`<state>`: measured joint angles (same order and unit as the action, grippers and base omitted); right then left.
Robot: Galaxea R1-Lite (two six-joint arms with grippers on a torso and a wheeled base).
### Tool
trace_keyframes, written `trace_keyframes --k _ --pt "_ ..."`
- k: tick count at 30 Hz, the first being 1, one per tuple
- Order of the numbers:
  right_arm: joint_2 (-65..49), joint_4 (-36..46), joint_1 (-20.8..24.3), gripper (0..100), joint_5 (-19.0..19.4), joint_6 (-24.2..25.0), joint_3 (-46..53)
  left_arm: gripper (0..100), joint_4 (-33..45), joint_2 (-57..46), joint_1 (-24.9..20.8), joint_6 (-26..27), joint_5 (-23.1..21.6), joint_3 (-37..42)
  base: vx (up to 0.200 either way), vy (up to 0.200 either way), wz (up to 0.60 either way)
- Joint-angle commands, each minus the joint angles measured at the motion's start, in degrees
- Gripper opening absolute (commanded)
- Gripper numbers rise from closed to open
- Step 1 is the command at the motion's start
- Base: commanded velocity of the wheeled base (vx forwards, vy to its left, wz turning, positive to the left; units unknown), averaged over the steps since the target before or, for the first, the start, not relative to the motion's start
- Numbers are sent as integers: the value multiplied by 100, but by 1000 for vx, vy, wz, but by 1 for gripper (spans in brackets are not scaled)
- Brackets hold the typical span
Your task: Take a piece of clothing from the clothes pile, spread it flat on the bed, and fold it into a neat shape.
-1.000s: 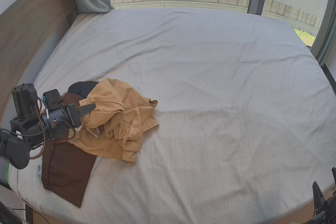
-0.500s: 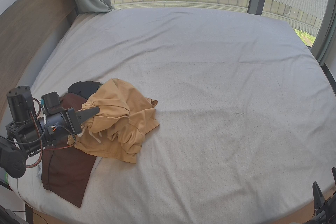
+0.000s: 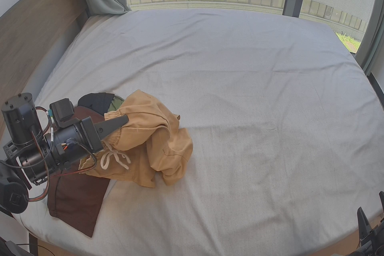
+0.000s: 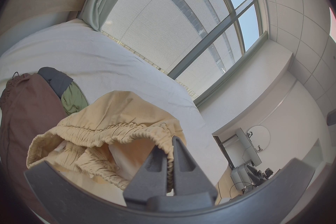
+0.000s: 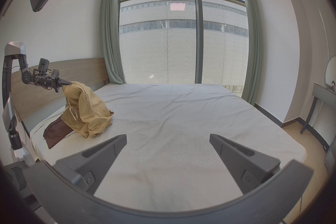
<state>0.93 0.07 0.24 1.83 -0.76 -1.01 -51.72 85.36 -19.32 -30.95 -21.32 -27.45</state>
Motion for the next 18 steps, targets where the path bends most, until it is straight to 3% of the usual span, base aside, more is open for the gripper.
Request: trace_keyframes --k 1,9,13,18 --pt "-93 1 2 100 2 -4 92 0 -13 -54 -230 -16 128 -76 0 0 0" --pt "-93 1 2 100 2 -4 92 0 -31 -54 -414 -34 207 -129 0 0 0" --pt "-93 1 2 100 2 -4 92 0 -39 -72 -617 -614 260 -278 0 0 0" --pt "-93 1 2 100 2 -4 92 0 -39 -134 -1135 -1255 1007 -612 0 0 0"
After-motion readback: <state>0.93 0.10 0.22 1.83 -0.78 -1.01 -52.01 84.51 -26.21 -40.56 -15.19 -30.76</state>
